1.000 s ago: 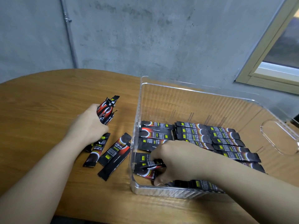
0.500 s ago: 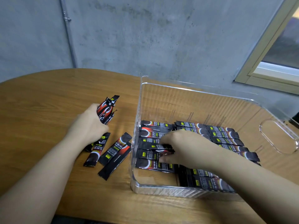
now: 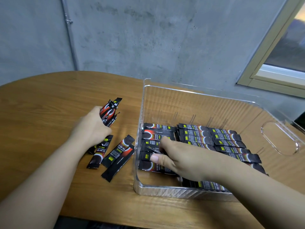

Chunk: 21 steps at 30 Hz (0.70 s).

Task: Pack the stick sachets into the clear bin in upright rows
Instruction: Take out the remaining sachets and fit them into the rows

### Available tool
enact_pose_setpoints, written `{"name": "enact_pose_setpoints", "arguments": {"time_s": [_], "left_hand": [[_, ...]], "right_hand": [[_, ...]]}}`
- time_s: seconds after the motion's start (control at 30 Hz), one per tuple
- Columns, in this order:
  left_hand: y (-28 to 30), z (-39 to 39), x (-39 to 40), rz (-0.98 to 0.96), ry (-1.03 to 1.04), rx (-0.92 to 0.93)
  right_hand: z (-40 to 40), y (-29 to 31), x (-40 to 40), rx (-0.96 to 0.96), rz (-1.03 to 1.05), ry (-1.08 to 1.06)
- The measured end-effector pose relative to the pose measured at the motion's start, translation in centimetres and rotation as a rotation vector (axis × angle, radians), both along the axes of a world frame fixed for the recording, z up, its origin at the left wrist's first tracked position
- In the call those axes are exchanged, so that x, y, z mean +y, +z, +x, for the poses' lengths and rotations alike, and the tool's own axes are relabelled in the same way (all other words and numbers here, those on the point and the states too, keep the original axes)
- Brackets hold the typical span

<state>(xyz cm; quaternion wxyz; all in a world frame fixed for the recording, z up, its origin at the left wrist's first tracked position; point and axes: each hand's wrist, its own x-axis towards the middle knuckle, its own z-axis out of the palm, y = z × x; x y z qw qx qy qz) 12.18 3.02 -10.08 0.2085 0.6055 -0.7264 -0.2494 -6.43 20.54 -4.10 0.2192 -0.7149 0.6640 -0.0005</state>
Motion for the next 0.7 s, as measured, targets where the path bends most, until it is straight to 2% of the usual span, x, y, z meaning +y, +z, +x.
{"name": "enact_pose_setpoints", "arguments": {"time_s": [0.23,0.37,0.7], "left_hand": [[-0.2,0.0,0.0,0.002,-0.007,0.005],[-0.2,0.0,-0.1,0.000,-0.007,0.002],[-0.2,0.0,-0.2,-0.004,-0.014,-0.001]], "right_hand": [[0.6,-0.1,0.1,0.059,-0.046,0.065],[0.7,-0.1,0.2,0.024,-0.071,0.085],[0.8,-0.9,-0.9,-0.040,-0.214,-0.006]]}}
